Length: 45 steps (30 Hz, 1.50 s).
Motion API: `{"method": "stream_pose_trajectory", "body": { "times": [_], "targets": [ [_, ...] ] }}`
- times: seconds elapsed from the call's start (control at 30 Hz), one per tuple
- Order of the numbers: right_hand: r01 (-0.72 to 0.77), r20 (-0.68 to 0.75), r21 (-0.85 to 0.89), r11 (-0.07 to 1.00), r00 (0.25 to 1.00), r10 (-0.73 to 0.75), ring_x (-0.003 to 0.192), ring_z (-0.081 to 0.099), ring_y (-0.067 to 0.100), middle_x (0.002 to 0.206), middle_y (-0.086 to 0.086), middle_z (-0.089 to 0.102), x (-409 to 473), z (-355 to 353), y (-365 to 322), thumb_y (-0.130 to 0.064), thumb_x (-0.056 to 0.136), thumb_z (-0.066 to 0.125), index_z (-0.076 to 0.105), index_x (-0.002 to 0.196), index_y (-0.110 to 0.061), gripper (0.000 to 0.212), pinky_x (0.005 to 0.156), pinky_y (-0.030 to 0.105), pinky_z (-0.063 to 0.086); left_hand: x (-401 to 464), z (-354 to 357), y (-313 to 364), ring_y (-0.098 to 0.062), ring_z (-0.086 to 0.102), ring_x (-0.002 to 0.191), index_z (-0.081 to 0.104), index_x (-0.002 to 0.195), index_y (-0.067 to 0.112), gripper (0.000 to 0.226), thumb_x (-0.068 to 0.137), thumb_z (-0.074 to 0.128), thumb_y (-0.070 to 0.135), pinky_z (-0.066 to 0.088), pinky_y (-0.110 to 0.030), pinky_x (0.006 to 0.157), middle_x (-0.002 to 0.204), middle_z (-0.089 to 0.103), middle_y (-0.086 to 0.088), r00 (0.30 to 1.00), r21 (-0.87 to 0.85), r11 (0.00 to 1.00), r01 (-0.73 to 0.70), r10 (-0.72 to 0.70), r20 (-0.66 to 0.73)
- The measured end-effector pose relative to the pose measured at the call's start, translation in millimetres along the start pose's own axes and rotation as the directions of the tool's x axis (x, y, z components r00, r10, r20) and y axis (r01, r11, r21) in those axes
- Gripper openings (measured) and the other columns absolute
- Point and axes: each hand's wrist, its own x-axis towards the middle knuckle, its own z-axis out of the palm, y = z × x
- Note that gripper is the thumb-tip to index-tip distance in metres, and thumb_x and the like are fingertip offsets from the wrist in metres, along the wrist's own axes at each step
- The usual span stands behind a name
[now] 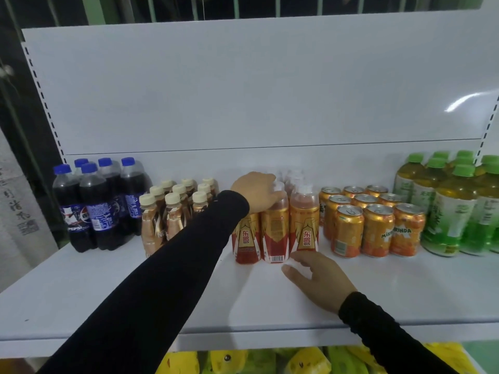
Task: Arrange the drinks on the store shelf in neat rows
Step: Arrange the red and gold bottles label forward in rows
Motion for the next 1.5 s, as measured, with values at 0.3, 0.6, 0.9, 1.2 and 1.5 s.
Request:
{"method": "stream_pose_trajectory", "body": {
  "times": [0.3,0.6,0.9,1.2,1.5],
  "targets": [
    [0.009,-0.112,0.167,0.986,0.994,0.01,0.109,0.054,0.003,0.131,-0.011,0.056,11.1,15.2,7.3,-0.07,0.084,0.052,0.045,0.136,-0.032,0.066,0.091,0.021,0.044,-33.8,-3.8,8.8,-0.019,0.06,0.11,0.066,0.126,0.021,0.043,0.091,0.066,0.044,0.044,-0.03,0.092,0.121,0.069,0.0,0.984,-0.172,0.984,-0.049,0.019,-0.177],
    [0.043,0.006,0.654,0.755,0.998,-0.061,0.107,0.063,0.003,0.115,-0.019,0.066,7.4,22.3,-10.3,-0.054,0.067,0.083,0.052,0.125,-0.042,0.067,0.081,0.016,0.053,-53.8,-11.0,-6.2,-0.004,0.065,0.101,0.073,0.118,0.022,0.044,0.081,0.079,0.046,0.053,-0.023,0.088,0.113,0.07,0.01,0.935,-0.691,0.722,-0.028,-0.225,-0.273],
    [-0.076,0.159,0.925,0.371,0.967,-0.197,0.113,0.066,0.024,0.12,0.006,0.07,-6.7,14.3,-23.2,-0.063,0.052,0.087,0.063,0.123,-0.019,0.087,0.086,0.034,0.057,-75.2,21.3,-25.1,-0.024,0.068,0.107,0.06,0.131,0.016,0.056,0.084,0.075,0.044,0.053,-0.038,0.086,0.118,0.071,-0.008,0.966,-0.994,0.091,-0.053,-0.247,-0.074],
    [-0.342,0.342,0.939,0.036,0.922,-0.183,0.113,0.063,0.04,0.128,0.021,0.063,0.1,8.0,-24.7,-0.051,0.041,0.096,0.052,0.135,-0.016,0.109,0.09,0.054,0.055,-87.7,43.0,-20.7,-0.023,0.073,0.089,0.056,0.132,0.016,0.055,0.08,0.074,0.021,0.058,-0.033,0.07,0.107,0.072,-0.008,0.981,-0.995,-0.091,-0.029,-0.193,-0.011],
    [0.121,-0.021,0.784,0.609,0.985,-0.17,0.109,0.066,0.008,0.115,-0.012,0.07,-11.7,-5.1,-30.0,-0.082,0.05,0.073,0.058,0.128,-0.027,0.096,0.089,0.025,0.056,-85.4,43.3,-8.9,-0.025,0.075,0.086,0.062,0.116,0.021,0.036,0.084,0.078,0.018,0.061,-0.035,0.072,0.096,0.076,-0.003,0.945,-0.991,0.083,-0.106,-0.302,-0.127]
  ]
}}
